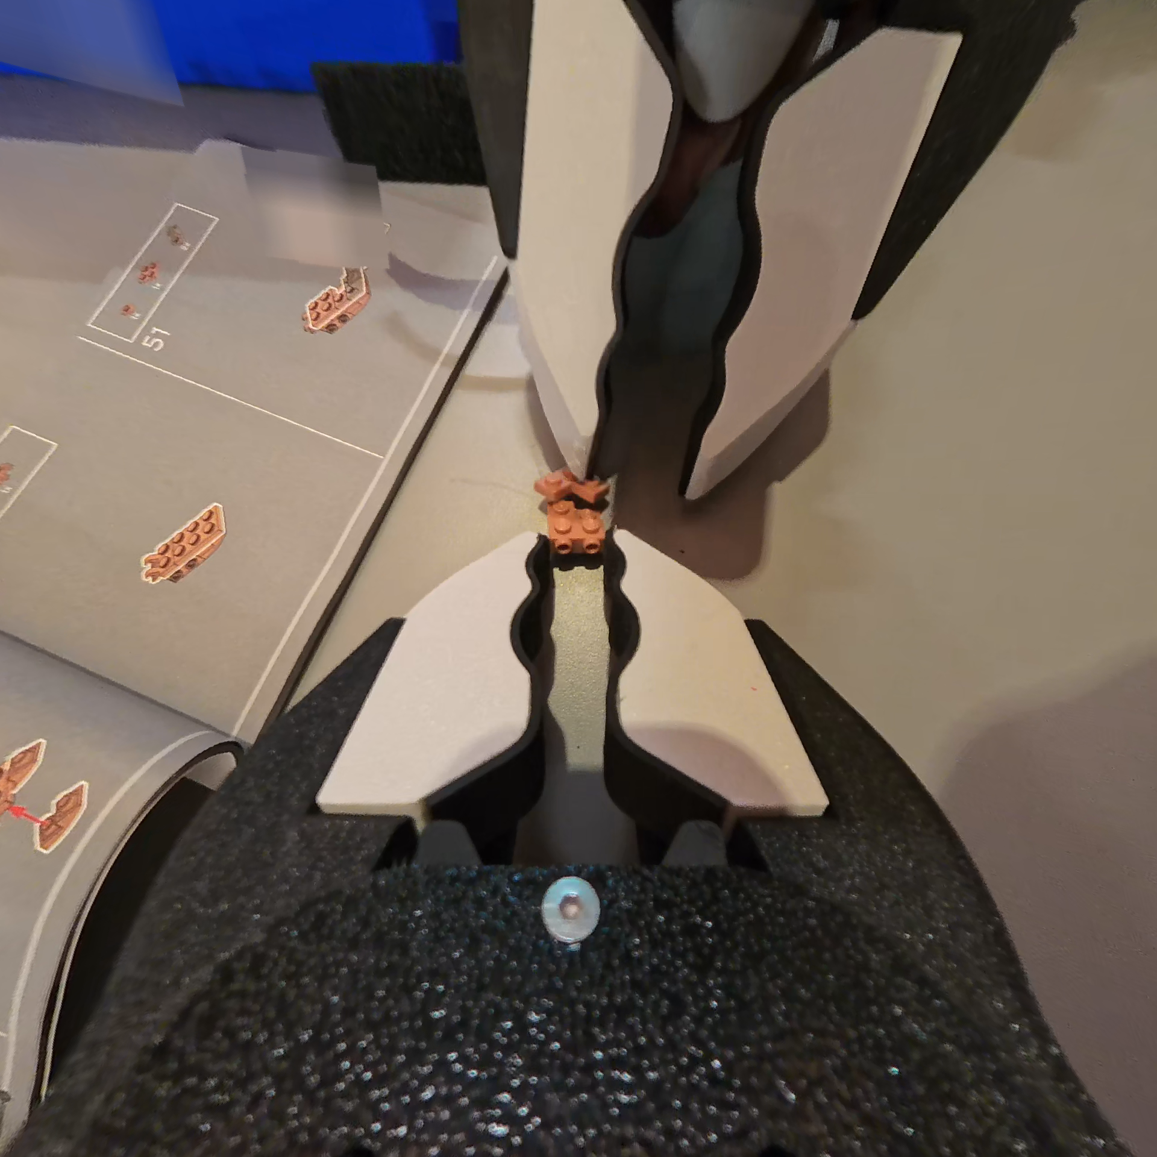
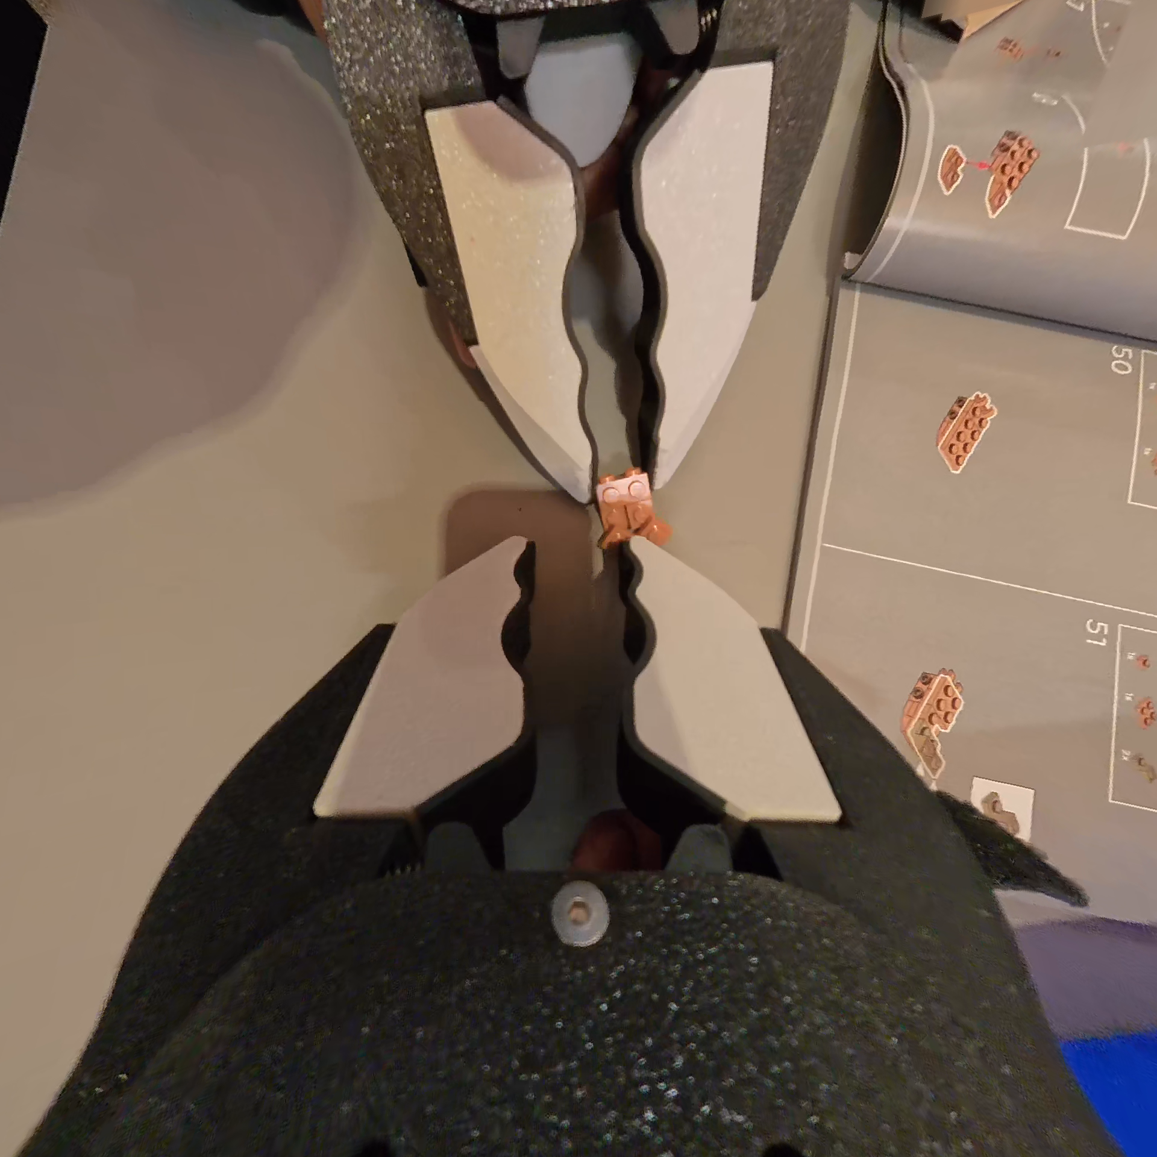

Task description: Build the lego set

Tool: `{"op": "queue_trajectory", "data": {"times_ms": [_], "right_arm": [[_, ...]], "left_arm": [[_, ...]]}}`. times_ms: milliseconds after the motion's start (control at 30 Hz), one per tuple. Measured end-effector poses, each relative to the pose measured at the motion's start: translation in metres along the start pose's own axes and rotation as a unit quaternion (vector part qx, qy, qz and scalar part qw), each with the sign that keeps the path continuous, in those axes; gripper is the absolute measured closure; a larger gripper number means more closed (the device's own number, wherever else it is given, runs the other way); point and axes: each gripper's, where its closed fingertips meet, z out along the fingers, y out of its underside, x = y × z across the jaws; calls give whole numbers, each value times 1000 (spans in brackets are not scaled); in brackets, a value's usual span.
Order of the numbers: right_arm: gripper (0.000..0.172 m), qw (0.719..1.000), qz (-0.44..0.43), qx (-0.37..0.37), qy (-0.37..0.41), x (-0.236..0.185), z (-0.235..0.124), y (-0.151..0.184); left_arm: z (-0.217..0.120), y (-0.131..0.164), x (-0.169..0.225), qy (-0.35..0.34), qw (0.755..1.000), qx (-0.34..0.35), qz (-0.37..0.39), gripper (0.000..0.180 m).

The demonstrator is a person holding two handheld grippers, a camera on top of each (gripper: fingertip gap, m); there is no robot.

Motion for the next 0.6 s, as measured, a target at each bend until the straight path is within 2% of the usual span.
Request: {"op": "queue_trajectory", "data": {"times_ms": [600], "right_arm": [[146, 999, 51, 7, -4, 1, 2, -2]], "left_arm": [[1, -1, -1, -16, 1000, 0, 18, 164]]}}
